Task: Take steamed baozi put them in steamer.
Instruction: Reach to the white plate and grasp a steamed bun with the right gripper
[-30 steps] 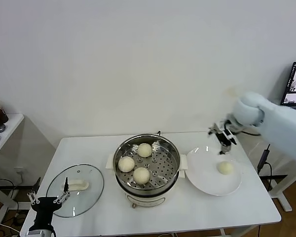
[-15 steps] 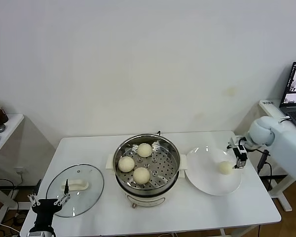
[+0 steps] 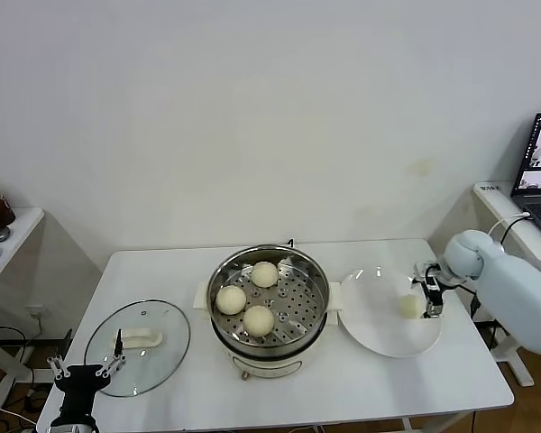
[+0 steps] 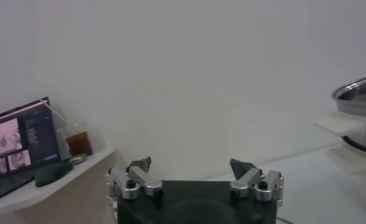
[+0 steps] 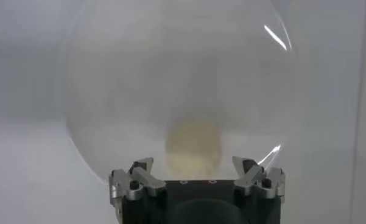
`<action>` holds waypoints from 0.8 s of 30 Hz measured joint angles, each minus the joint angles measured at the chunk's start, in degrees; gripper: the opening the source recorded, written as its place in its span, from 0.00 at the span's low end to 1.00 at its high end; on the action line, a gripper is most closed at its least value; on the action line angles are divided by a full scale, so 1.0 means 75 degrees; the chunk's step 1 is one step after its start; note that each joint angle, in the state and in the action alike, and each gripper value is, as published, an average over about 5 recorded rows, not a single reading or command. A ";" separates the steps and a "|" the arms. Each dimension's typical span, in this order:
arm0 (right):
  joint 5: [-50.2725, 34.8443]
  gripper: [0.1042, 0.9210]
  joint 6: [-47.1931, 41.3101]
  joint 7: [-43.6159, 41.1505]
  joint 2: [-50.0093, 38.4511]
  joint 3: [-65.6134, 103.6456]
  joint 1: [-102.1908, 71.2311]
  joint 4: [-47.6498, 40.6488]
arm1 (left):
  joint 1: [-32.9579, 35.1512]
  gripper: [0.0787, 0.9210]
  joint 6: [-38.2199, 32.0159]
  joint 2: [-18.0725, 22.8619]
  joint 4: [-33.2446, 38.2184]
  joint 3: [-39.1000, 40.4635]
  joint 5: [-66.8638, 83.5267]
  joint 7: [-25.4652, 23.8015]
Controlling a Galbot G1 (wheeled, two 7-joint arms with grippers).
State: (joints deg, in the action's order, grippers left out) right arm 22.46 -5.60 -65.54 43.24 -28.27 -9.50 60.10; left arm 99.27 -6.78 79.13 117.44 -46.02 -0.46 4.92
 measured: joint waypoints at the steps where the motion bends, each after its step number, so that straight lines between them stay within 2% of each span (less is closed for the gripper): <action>1: 0.0042 0.88 -0.0002 0.0000 0.0045 0.0022 -0.0019 -0.0052 | 0.0000 0.88 0.0000 0.0002 0.0000 0.0001 0.0000 0.0001; 6: 0.0238 0.83 -0.0012 -0.0017 0.0229 0.0121 -0.0086 -0.0280 | 0.0009 0.88 -0.0005 0.0012 -0.0001 0.0002 0.0005 0.0005; 24: 0.0464 0.39 -0.0180 -0.0012 0.0384 0.0233 -0.0155 -0.0395 | 0.0045 0.88 -0.0025 0.0037 0.0043 -0.0014 0.0014 0.0014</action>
State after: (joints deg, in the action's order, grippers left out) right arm 25.94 -6.95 -65.63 46.12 -26.52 -10.66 57.14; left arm 99.60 -6.97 79.41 117.76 -46.12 -0.35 5.03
